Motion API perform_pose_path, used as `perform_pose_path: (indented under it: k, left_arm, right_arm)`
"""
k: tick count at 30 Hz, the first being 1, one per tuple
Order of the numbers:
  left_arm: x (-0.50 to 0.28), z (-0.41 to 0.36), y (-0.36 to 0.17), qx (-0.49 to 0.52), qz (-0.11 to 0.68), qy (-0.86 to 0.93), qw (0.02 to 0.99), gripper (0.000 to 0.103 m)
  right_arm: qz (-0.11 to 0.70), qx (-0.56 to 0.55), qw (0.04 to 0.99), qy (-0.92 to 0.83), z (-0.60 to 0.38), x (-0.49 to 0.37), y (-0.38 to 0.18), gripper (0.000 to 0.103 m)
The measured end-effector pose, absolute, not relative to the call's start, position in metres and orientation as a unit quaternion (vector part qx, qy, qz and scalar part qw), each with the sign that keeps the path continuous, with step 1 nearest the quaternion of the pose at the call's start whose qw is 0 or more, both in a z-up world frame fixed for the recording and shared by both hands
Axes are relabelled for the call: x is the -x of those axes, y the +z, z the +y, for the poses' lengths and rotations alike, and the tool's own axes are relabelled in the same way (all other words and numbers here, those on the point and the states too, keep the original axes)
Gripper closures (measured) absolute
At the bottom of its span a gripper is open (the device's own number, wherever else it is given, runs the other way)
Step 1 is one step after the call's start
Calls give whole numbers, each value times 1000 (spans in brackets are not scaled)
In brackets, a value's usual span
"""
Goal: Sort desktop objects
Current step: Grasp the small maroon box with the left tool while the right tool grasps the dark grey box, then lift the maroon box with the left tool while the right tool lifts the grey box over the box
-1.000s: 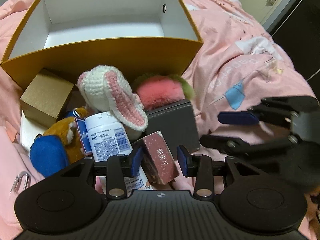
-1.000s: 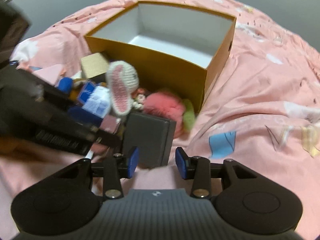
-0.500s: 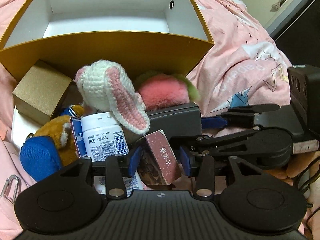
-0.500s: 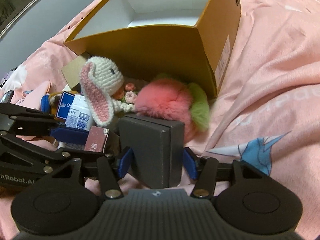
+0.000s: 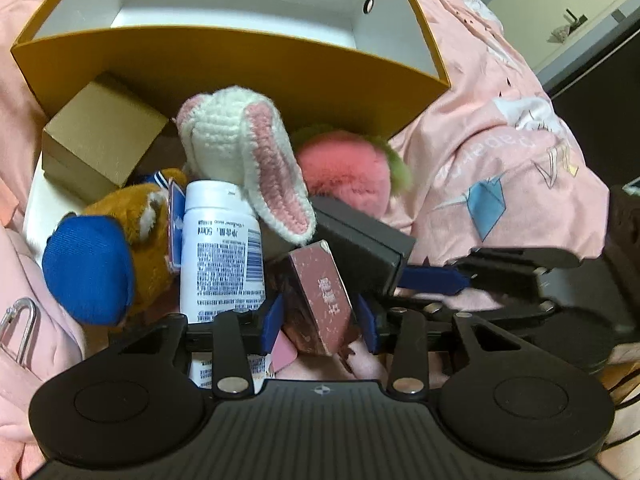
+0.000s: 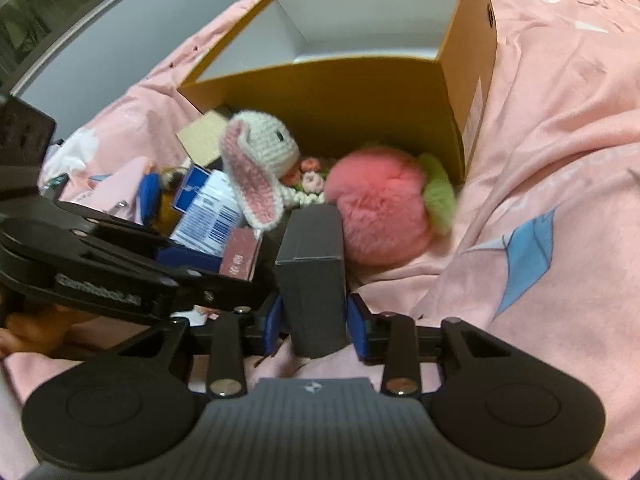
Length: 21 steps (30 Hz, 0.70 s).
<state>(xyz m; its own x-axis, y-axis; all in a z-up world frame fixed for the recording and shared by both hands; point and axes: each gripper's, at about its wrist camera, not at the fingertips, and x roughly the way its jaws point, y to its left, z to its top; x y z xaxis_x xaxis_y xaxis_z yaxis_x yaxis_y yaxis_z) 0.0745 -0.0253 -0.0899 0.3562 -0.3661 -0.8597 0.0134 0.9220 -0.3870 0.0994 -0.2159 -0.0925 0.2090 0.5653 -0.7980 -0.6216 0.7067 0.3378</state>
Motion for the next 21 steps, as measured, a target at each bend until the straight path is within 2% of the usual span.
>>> perform_pose_path:
  k: [10,21]
  left_arm:
    - [-80,-33,-91,151,548,-109,816,54]
    - [-76,-49,-86,88,557,-99,820,55]
  right_arm:
    - [484,51,797,357,-209,-91,-92,67]
    - [450,28,835,316,-243,-62,-26,68]
